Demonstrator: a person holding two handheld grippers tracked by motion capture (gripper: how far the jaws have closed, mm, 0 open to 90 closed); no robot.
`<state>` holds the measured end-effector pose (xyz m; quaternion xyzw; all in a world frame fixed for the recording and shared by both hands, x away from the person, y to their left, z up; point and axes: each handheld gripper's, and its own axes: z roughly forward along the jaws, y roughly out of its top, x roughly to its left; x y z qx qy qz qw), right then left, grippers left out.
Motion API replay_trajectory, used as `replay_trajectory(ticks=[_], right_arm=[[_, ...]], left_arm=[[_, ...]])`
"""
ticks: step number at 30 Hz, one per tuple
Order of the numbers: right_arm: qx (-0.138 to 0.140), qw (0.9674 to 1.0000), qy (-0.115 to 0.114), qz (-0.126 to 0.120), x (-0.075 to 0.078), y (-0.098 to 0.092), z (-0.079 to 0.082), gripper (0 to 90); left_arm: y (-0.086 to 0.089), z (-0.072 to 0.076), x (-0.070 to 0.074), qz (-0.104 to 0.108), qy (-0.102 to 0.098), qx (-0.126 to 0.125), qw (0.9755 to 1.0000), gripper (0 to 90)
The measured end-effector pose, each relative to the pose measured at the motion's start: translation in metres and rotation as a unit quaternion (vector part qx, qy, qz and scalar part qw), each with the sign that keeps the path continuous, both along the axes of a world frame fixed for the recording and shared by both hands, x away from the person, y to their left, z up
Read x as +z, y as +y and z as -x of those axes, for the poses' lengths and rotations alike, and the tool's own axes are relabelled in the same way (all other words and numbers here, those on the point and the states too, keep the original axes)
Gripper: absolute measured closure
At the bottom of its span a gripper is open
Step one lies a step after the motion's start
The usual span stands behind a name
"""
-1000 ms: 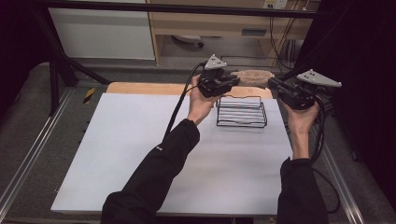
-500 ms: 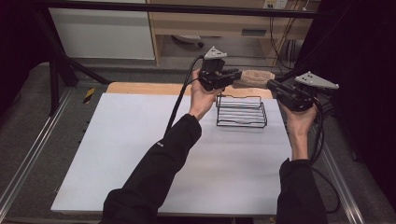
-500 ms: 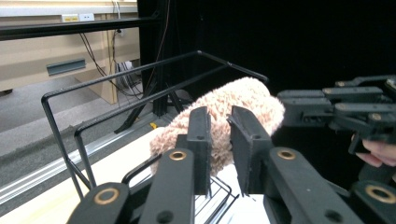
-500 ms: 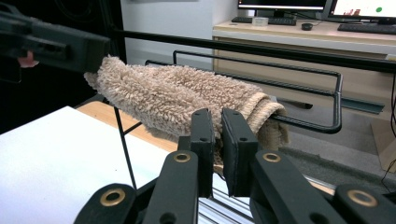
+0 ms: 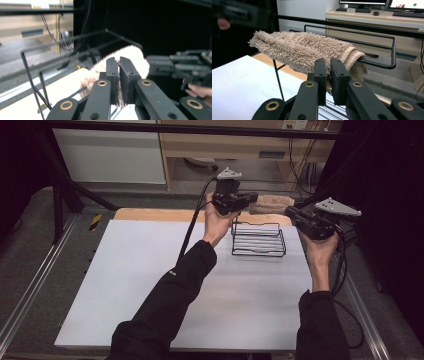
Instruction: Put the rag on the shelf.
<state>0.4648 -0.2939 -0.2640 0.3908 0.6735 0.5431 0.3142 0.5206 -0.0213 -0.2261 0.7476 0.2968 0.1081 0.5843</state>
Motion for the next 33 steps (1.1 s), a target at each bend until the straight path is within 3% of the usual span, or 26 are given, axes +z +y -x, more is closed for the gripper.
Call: replay_trajectory(ticks=[3, 7, 14, 19, 24, 28, 33], right_arm=[[0.000, 1.0000, 0.000, 0.000, -0.001, 0.000, 0.000, 83.2], [0.003, 1.0000, 0.002, -0.003, -0.002, -0.001, 0.001, 82.4], [0.010, 0.9999, -0.004, -0.007, 0.003, -0.001, 0.005, 74.8], [0.019, 0.9992, -0.016, -0.031, 0.016, -0.001, 0.007, 74.4], [0.022, 0.9994, 0.019, -0.019, 0.014, 0.008, 0.000, 88.6], [0.003, 0.9988, 0.049, -0.010, -0.002, 0.007, -0.006, 89.7], [-0.014, 0.9982, 0.056, -0.018, -0.014, 0.000, -0.011, 89.0]], left_arm=[[-0.004, 0.001, -0.009, -0.026, 0.008, -0.011, 0.9996, 87.2], [-0.005, 0.003, -0.017, -0.044, 0.007, -0.013, 0.9989, 88.4], [-0.005, 0.003, -0.020, -0.055, 0.002, -0.008, 0.9985, 88.7], [-0.006, 0.003, -0.023, -0.065, -0.002, -0.003, 0.9979, 88.7], [-0.006, 0.001, -0.029, -0.068, -0.002, 0.000, 0.9977, 88.6], [-0.006, 0.002, -0.032, -0.074, -0.007, 0.001, 0.9972, 88.4], [-0.009, 0.000, -0.035, -0.079, -0.011, 0.003, 0.9968, 87.9]])
